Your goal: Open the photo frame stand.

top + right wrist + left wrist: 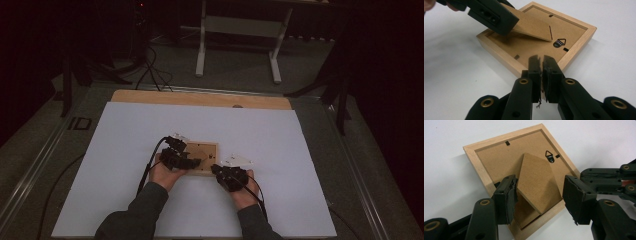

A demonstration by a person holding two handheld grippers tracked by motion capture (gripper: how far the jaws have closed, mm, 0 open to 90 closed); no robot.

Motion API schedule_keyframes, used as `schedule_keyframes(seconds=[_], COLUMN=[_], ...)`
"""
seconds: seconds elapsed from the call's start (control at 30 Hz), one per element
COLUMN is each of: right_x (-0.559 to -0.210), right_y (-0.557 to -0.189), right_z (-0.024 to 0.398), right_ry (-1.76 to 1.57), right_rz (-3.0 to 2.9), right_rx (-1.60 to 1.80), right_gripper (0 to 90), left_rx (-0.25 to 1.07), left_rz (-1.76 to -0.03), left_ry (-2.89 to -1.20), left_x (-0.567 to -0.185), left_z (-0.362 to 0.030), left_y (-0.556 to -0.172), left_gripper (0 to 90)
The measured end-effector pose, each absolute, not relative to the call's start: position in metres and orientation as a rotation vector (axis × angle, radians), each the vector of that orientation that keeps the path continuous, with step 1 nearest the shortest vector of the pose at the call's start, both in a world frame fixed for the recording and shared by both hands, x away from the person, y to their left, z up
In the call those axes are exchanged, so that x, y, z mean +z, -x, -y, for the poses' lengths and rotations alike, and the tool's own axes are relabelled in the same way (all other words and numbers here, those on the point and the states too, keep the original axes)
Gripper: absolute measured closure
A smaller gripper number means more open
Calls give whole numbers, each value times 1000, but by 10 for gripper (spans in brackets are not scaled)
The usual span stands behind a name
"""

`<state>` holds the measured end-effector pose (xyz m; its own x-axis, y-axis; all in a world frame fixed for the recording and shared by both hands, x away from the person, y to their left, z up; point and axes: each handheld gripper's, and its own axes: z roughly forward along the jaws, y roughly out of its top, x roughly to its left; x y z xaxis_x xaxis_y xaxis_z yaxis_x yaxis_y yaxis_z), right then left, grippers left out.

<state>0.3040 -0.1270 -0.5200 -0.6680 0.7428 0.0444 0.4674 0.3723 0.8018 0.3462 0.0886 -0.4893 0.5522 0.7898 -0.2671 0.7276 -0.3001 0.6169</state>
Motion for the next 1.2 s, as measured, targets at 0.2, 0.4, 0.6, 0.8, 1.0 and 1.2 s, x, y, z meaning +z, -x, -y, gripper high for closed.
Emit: schedule_keyframes(seconds=[0.2,0.4,0.6,0.8,1.0,1.2], right_x=[-520,-520,-520,-520,-520,-520], right_y=[-304,-304,-305,-304,-304,-304], right_z=[127,127,127,127,127,127], right_ry=[-1061,-1059,-1057,-1043,-1040,-1039], right_rz=[-2316,-2316,-2319,-2320,-2322,-2320], right_rx=[1191,1193,1199,1186,1185,1184], right_gripper=[843,841,837,835,833,832], left_rx=[74,30,-10,-8,-6,-28], left_rz=[-1222,-1233,-1241,-1238,-1256,-1262], left_ry=[-2067,-2037,-2026,-2000,-1995,-1999], left_x=[-491,-491,-492,-488,-486,-487], left_z=[-90,-92,-94,-93,-95,-95], left_y=[-349,-351,-355,-356,-358,-360], left_gripper=[496,493,486,485,548,528])
